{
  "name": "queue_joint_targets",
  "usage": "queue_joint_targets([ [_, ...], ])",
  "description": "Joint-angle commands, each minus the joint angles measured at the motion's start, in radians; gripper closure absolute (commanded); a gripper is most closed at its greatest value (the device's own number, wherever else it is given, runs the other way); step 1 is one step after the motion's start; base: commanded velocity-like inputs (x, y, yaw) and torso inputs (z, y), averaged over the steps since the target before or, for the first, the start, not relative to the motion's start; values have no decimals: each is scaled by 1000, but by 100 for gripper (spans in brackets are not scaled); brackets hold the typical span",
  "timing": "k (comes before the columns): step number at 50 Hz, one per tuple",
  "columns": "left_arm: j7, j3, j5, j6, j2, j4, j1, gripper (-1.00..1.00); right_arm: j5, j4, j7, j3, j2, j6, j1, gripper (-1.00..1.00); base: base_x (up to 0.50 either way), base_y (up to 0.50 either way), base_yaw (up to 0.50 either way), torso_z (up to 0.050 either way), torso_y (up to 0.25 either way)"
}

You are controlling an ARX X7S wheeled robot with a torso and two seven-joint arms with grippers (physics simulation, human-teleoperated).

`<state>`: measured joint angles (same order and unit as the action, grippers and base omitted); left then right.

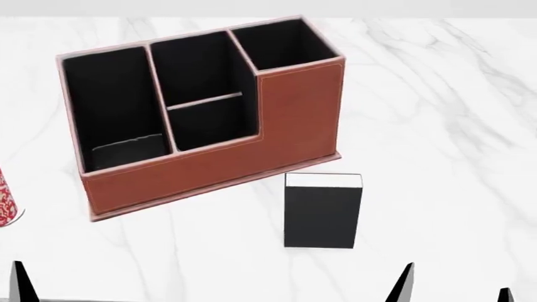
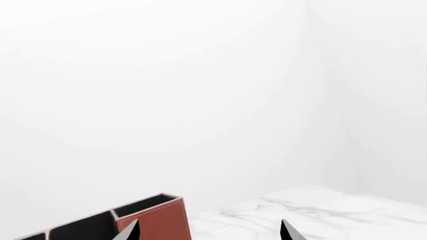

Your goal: Pick up the book and place it in the back compartment of the caddy.

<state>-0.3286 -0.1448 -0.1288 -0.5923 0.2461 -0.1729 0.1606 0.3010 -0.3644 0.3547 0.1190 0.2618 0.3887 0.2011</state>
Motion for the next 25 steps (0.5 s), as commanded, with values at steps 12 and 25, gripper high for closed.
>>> queue_joint_targets([
  [12, -11, -7, 2, -1, 6, 0, 0, -100, 4, -1, 9, 5, 8, 5, 1, -100, 0, -106, 0, 0, 0],
  [25, -16, -11, 1, -2, 10, 2, -2, -100, 4, 8, 10, 9, 10, 13, -3, -100, 0, -107, 0, 0, 0],
])
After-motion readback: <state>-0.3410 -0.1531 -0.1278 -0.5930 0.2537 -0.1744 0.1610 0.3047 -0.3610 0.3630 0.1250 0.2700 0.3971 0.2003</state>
